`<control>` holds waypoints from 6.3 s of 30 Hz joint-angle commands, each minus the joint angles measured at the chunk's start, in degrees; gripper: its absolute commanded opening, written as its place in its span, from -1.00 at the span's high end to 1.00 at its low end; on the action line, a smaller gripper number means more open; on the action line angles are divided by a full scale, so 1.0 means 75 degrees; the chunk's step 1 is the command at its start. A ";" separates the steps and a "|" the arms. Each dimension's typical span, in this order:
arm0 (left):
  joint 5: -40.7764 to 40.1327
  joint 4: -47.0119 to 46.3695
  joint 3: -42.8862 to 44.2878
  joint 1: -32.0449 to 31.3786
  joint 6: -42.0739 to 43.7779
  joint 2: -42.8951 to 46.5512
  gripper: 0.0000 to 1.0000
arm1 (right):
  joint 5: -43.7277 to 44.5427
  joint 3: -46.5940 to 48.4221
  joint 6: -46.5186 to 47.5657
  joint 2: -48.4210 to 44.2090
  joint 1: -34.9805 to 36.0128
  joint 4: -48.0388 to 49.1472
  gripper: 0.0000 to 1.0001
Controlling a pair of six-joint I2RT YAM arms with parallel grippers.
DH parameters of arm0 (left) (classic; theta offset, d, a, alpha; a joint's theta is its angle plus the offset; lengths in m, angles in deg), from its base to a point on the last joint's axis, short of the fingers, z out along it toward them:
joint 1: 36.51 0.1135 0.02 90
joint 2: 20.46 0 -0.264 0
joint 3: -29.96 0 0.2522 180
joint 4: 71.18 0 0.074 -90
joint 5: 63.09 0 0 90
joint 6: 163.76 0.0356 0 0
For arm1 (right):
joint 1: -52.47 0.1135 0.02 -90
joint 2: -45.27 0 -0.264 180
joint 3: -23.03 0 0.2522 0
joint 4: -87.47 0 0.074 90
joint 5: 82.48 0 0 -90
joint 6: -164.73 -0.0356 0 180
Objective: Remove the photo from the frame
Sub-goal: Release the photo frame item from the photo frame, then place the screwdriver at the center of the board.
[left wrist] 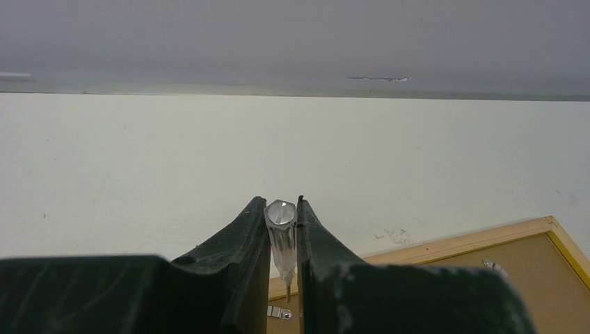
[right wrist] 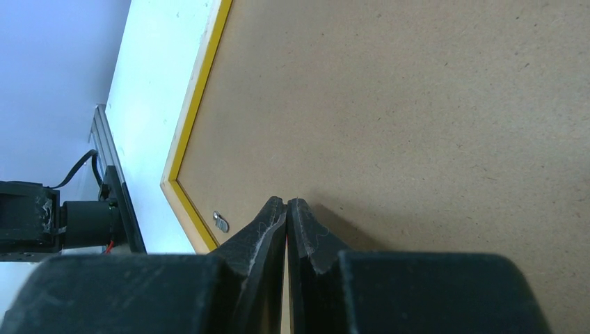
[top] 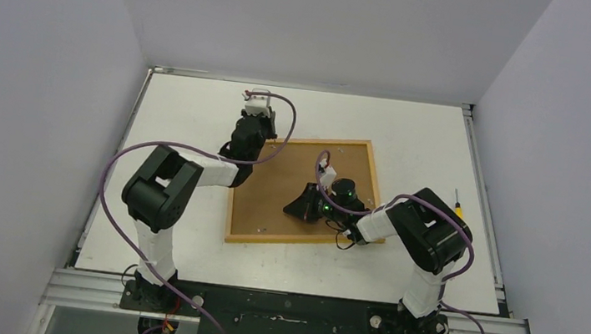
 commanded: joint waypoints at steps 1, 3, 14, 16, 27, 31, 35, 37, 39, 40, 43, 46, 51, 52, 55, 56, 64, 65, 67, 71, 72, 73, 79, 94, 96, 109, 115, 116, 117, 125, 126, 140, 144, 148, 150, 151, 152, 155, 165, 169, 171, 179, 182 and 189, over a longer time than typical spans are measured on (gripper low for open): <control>-0.0033 -0.0564 0.0443 -0.0010 0.0163 -0.0173 1.00 | -0.0139 0.0011 0.0004 0.0082 -0.0081 0.0614 0.89; -0.0027 -0.0567 0.0477 -0.0010 0.0219 -0.0208 1.00 | -0.0155 0.0008 -0.0017 0.0089 -0.0076 0.0656 0.89; -0.0141 -0.0496 0.0513 -0.0010 0.0241 -0.0256 1.00 | -0.0207 -0.0009 -0.0058 0.0116 -0.0119 0.0709 0.89; -0.0154 -0.0483 0.0507 -0.0010 0.0222 -0.0271 1.00 | -0.0206 -0.0008 -0.0074 0.0114 -0.0119 0.0719 0.89; -0.0121 -0.0473 0.0547 0.0002 0.0268 -0.0418 1.00 | -0.0227 -0.0022 -0.0074 0.0121 -0.0143 0.0752 0.89; -0.0123 -0.0489 0.0566 0.0014 0.0275 -0.0526 1.00 | -0.0239 -0.0040 -0.0087 0.0103 -0.0154 0.0786 0.89; -0.0135 -0.0494 0.0583 0.0014 0.0346 -0.0592 1.00 | -0.0247 -0.0040 -0.0103 0.0107 -0.0169 0.0799 0.89; -0.0166 -0.0444 0.0583 0.0014 0.0390 -0.0588 1.00 | -0.0260 -0.0039 -0.0111 0.0123 -0.0166 0.0812 0.89; -0.0207 -0.0371 0.0585 0.0013 0.0456 -0.0562 1.00 | -0.0263 -0.0039 -0.0112 0.0126 -0.0171 0.0825 0.89; -0.0229 -0.0326 0.0586 0.0014 0.0509 -0.0543 1.00 | -0.0267 -0.0039 -0.0119 0.0125 -0.0172 0.0825 0.89; -0.0271 -0.0193 0.0574 0.0005 0.0653 -0.0454 1.00 | -0.0282 -0.0049 -0.0122 0.0143 -0.0177 0.0836 0.89; -0.0303 -0.0107 0.0492 0.0014 0.0741 -0.0365 1.00 | -0.0278 -0.0045 -0.0134 0.0156 -0.0177 0.0837 0.89; -0.0276 -0.0055 0.0279 0.0014 0.0685 -0.0172 1.00 | -0.0298 -0.0027 -0.0154 0.0187 -0.0180 0.0848 0.89; -0.0251 -0.0040 0.0244 0.0004 0.0625 -0.0135 1.00 | -0.0316 -0.0023 -0.0157 0.0196 -0.0178 0.0854 0.89; -0.0209 -0.0003 0.0126 -0.0001 0.0474 -0.0030 1.00 | -0.0317 -0.0024 -0.0170 0.0204 -0.0185 0.0860 0.89; -0.0195 0.0024 0.0091 0.0002 0.0439 -0.0003 1.00 | -0.0327 -0.0027 -0.0178 0.0199 -0.0191 0.0870 0.89; -0.0058 0.0169 -0.0171 0.0002 0.0258 0.0269 1.00 | -0.0360 -0.0039 -0.0224 0.0220 -0.0202 0.0929 0.89; -0.0044 0.0191 -0.0199 0.0002 0.0246 0.0286 1.00 | -0.0362 -0.0033 -0.0227 0.0220 -0.0201 0.0930 0.89; -0.0008 0.0198 -0.0229 0.0002 0.0220 0.0303 1.00 | -0.0368 -0.0032 -0.0234 0.0227 -0.0207 0.0941 0.89; 0.0040 0.0323 -0.0227 0.0005 0.0214 0.0326 1.00 | -0.0376 -0.0039 -0.0234 0.0233 -0.0212 0.0942 0.89; 0.0069 0.0381 -0.0212 0.0013 0.0214 0.0337 1.00 | -0.0374 -0.0039 -0.0233 0.0235 -0.0211 0.0942 0.89; 0.0086 0.0493 -0.0150 0.0014 0.0216 0.0333 1.00 | -0.0378 -0.0034 -0.0238 0.0231 -0.0212 0.0939 0.89; 0.0198 0.1903 0.0530 0.0024 0.0166 0.0267 1.00 | -0.0383 -0.0028 -0.0256 0.0245 -0.0235 0.0942 0.89; 0.0709 0.4090 0.1647 0.0148 -0.0087 0.0046 1.00 | -0.0412 -0.0036 -0.0281 0.0275 -0.0263 0.0965 0.89; 0.0782 0.4241 0.1760 0.0165 -0.0110 0.0003 1.00 | -0.0424 -0.0034 -0.0289 0.0280 -0.0265 0.0977 0.89; 0.1244 0.5602 0.2658 0.0417 -0.0651 -0.0293 1.00 | -0.0446 -0.0015 -0.0310 0.0322 -0.0262 0.0978 0.89; 0.1486 0.6026 0.2963 0.0517 -0.0788 -0.0527 1.00 | -0.0458 -0.0014 -0.0310 0.0336 -0.0271 0.0977 0.89; 0.1470 0.6083 0.2993 0.0510 -0.0791 -0.0543 1.00 | -0.0459 -0.0009 -0.0310 0.0341 -0.0271 0.0971 0.89; 0.1413 0.6165 0.3036 0.0517 -0.0792 -0.0571 1.00 | -0.0450 -0.0006 -0.0310 0.0336 -0.0279 0.0966 0.89; 0.1311 0.6366 0.3113 0.0515 -0.0551 -0.0525 1.00 | -0.0457 -0.0005 -0.0321 0.0369 -0.0293 0.0965 0.89; 0.1344 0.6319 0.3060 0.0517 -0.0507 -0.0475 1.00 | -0.0459 0.0002 -0.0321 0.0369 -0.0300 0.0965 0.89; 0.1283 0.5950 0.2259 0.0516 -0.0121 0.0288 1.00 | -0.0112 0.0177 -0.0135 0.0438 -0.0347 0.0150 0.89; 0.1566 0.5799 0.2063 0.0492 -0.0220 0.0382 1.00 | -0.0127 0.0181 -0.0146 0.0464 -0.0366 0.0152 0.89; 0.1500 0.5626 0.1906 0.0522 -0.0442 0.0511 1.00 | -0.0141 0.0191 -0.0146 0.0486 -0.0366 0.0158 0.89; 0.1260 0.5750 0.1907 0.0541 -0.0452 0.0673 1.00 | -0.0162 0.0189 -0.0149 0.0476 -0.0373 0.0179 0.89; 0.1137 0.5789 0.1877 0.0534 -0.0433 0.0807 1.00 | -0.0162 0.0193 -0.0137 0.0475 -0.0382 0.0180 0.89; 0.1053 0.5784 0.1797 0.0540 -0.0445 0.0995 1.00 | -0.0173 0.0195 -0.0134 0.0458 -0.0377 0.0186 0.89; 0.0716 0.5854 0.1522 0.0534 -0.0707 0.1636 1.00 | -0.0217 0.0179 -0.0105 0.0386 -0.0393 0.0238 0.89; 0.0130 0.7064 0.0383 0.0547 -0.1862 0.3560 1.00 | -0.0049 -0.0022 0.0180 -0.0161 -0.0377 0.0292 0.86; -0.0369 0.7736 0.0060 0.0553 -0.2156 0.3927 1.00 | 0.0054 -0.0040 0.0265 -0.0296 -0.0365 0.0188 0.85; -0.0568 0.8384 0.0114 0.0561 -0.2393 0.4013 1.00 | 0.0161 -0.0051 0.0341 -0.0385 -0.0352 0.0082 0.85; -0.0733 1.0520 0.0171 0.0564 -0.3227 0.4137 1.00 | 0.0436 -0.0066 0.0539 -0.0642 -0.0314 -0.0205 0.86; -0.1284 1.0691 -0.0004 0.0565 -0.3252 0.4208 1.00 | 0.0539 -0.0102 0.0583 -0.0713 -0.0306 -0.0284 0.86; -0.1979 1.1307 0.0300 0.0544 -0.2802 0.3505 1.00 | 0.0588 -0.0141 0.0604 -0.0835 -0.0289 -0.0311 0.87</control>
